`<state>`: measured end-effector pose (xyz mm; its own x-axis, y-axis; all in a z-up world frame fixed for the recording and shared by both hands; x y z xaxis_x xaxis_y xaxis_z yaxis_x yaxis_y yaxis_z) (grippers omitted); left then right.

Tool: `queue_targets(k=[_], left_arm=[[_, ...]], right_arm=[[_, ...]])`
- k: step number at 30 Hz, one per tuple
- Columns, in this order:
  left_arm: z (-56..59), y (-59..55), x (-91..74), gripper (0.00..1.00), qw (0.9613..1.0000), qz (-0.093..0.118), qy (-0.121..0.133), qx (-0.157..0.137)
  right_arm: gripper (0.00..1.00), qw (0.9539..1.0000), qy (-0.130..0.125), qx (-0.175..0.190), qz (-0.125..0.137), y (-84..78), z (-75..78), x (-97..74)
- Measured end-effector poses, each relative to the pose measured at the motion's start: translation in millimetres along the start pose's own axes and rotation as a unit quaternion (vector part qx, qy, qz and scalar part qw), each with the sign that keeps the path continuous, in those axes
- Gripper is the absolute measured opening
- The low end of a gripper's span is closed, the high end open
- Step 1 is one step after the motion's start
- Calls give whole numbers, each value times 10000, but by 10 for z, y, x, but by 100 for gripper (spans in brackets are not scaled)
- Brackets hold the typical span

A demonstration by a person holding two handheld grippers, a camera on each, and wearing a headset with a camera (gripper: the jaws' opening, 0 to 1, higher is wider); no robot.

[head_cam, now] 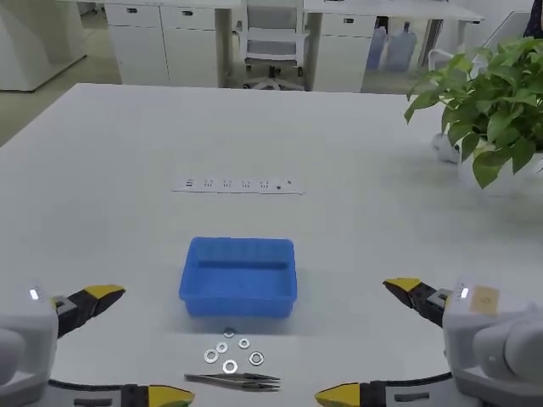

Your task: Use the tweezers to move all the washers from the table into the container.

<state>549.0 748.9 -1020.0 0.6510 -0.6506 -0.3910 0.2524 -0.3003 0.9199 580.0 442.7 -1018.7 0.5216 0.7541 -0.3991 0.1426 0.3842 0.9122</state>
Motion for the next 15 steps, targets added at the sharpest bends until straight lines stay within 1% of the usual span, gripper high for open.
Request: queue_targets(k=[8, 10, 13, 15], left_arm=[[-6, -11, 10, 99, 10000, -34, -42, 31], [-9, -12, 11, 99, 9999, -43, -76, 77], [-14, -34, 28, 99, 9996, -140, -172, 151], [-17, -35, 48, 98, 9992, -191, -279, 229]], right_arm=[[100, 10000, 59, -26, -38, -2, 16, 3], [100, 9999, 78, -105, -60, 5, 27, 8], [99, 9997, 143, -178, -70, 10, 44, 27], [97, 9992, 264, -277, -134, 5, 56, 48]])
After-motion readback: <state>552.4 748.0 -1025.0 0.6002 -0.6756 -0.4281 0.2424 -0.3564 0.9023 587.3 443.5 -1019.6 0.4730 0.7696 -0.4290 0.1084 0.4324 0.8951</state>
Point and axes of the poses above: the centre of the closed fingertips' face, and the gripper's own axes: x roughly forward along the fingers, z roughly to its right, y roughly out of its top, the point moved 9 cm from there along -x, roughly backward along the fingers, and after that the axes turned 6 degrees about z, right-handed, at the moved point
